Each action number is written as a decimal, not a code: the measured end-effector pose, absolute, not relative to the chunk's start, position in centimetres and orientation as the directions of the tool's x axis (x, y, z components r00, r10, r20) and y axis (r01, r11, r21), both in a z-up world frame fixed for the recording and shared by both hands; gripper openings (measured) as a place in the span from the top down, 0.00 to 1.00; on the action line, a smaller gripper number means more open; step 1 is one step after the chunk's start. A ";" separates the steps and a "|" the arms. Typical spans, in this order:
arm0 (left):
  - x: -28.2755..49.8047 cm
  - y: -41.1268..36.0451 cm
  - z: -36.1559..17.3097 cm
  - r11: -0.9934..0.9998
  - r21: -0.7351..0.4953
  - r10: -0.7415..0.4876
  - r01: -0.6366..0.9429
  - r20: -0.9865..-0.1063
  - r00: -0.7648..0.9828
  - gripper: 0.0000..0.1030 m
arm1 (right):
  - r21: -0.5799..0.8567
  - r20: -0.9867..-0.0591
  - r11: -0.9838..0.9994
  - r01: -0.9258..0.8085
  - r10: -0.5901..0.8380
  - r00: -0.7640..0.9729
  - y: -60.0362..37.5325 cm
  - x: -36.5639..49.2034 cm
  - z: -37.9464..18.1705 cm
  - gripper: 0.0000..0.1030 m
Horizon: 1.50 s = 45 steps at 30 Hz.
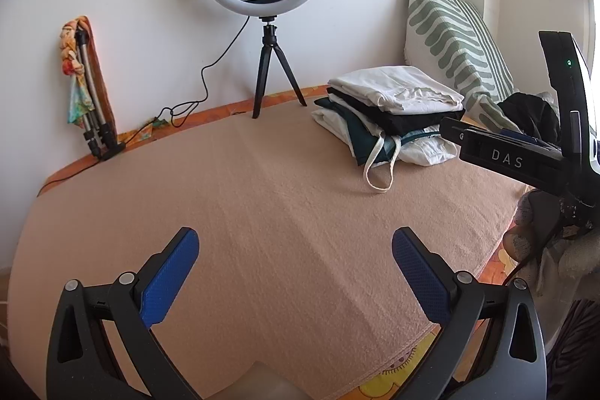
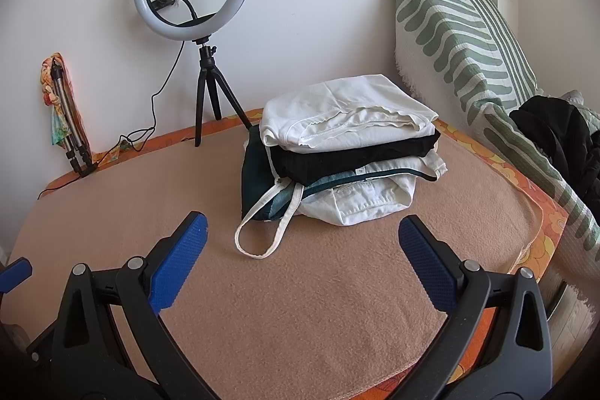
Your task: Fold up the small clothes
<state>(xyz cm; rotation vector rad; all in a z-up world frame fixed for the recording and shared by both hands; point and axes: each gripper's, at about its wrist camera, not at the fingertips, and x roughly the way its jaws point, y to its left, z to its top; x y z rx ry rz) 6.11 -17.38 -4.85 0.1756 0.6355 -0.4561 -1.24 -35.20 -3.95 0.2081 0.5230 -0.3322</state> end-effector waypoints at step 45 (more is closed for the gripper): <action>5.7 -17.4 -4.5 0.883 0.026 -0.362 0.468 -0.597 0.716 0.01 | 0.112 -0.520 0.926 0.360 -0.254 0.815 -34.9 -1.2 -3.8 0.00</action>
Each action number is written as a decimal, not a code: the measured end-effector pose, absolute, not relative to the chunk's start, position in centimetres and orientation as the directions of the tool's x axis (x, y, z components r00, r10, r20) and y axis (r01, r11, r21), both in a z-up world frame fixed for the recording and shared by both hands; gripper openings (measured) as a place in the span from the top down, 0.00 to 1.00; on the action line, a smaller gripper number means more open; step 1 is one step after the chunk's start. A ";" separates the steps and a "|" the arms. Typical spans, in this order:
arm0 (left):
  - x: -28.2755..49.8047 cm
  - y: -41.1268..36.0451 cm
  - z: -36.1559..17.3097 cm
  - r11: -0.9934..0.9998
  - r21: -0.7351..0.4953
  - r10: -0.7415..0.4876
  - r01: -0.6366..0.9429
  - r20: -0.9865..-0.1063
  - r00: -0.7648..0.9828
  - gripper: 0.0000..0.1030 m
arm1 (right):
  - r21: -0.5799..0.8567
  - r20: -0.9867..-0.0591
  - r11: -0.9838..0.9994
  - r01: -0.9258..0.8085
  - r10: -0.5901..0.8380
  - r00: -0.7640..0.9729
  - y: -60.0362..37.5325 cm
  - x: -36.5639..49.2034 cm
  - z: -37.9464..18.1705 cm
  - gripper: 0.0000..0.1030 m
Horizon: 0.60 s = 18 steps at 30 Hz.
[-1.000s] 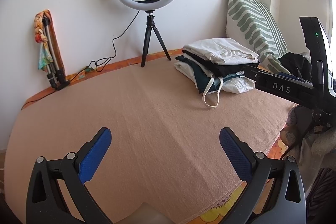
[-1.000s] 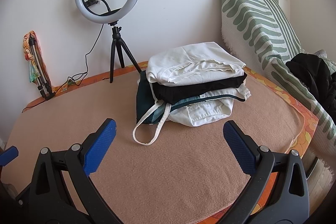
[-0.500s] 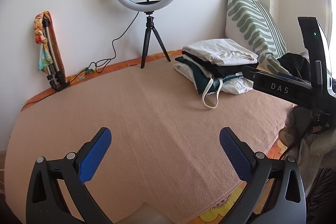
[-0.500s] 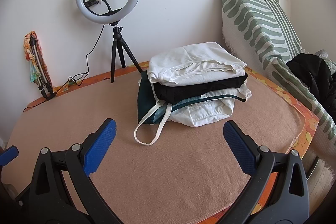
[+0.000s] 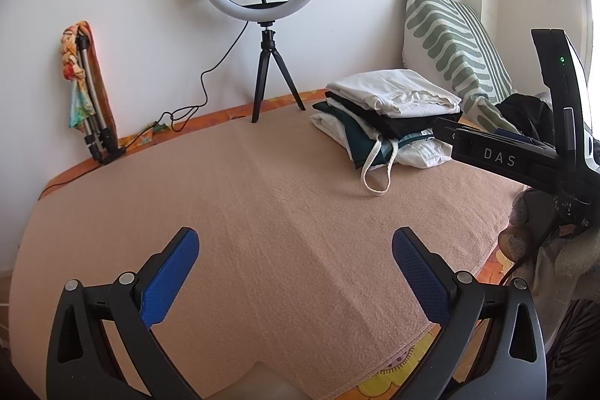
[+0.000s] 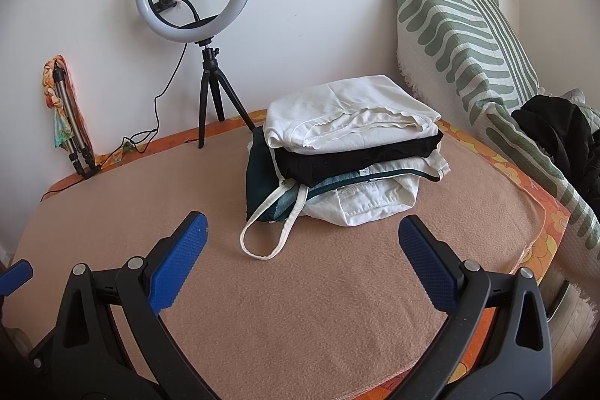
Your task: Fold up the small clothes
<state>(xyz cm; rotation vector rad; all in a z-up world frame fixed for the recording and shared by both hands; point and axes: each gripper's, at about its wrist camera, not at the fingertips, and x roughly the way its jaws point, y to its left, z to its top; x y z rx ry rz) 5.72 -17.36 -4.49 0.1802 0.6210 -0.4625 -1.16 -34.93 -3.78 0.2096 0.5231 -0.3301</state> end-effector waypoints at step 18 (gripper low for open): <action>5.8 -17.2 -4.4 0.882 0.024 -0.365 0.471 -0.598 0.713 0.01 | 0.115 -0.523 0.926 0.361 -0.252 0.814 -34.6 -0.9 -3.7 0.00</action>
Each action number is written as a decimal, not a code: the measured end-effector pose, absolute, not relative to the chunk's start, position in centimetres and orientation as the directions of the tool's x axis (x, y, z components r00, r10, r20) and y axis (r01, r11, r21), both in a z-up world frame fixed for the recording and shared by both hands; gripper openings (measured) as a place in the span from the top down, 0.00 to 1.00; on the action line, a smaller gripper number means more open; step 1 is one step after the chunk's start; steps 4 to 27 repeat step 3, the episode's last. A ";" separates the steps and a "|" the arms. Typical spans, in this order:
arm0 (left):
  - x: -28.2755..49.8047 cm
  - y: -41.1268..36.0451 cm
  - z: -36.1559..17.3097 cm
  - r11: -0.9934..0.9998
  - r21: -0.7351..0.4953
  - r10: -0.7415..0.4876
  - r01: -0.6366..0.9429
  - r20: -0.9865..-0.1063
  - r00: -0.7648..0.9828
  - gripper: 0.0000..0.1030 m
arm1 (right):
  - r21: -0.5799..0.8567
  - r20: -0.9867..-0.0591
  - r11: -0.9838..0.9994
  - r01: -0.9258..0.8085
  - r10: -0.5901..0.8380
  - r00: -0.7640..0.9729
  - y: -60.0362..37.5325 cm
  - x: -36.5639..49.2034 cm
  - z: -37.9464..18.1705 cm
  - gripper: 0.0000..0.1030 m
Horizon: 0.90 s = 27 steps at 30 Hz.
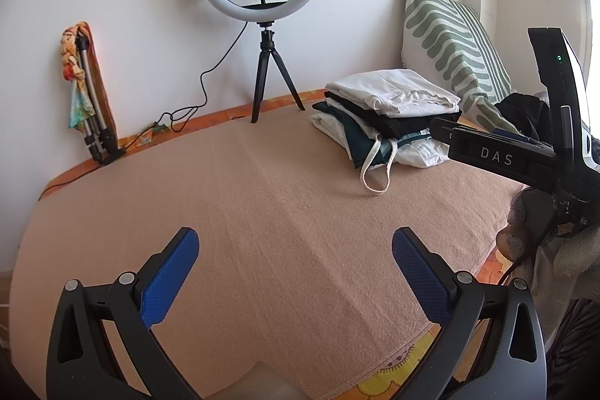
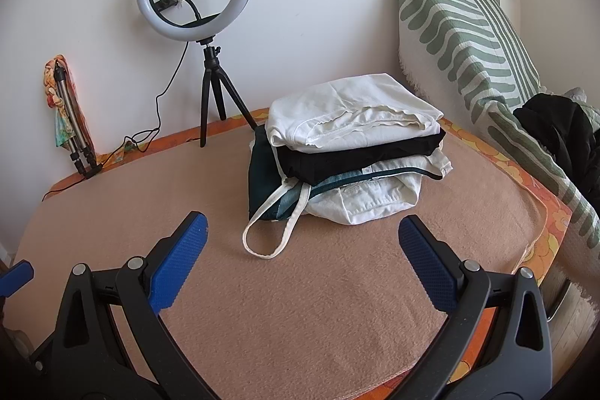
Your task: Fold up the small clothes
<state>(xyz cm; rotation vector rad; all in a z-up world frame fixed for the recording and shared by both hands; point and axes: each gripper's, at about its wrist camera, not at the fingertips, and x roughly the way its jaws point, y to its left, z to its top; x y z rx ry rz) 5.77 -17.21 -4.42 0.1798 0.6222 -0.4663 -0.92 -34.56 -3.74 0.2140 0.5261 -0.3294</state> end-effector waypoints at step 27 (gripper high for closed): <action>5.8 -17.2 -4.5 0.883 0.023 -0.362 0.468 -0.600 0.713 0.01 | 0.114 -0.523 0.925 0.361 -0.253 0.814 -34.5 -1.0 -3.7 0.00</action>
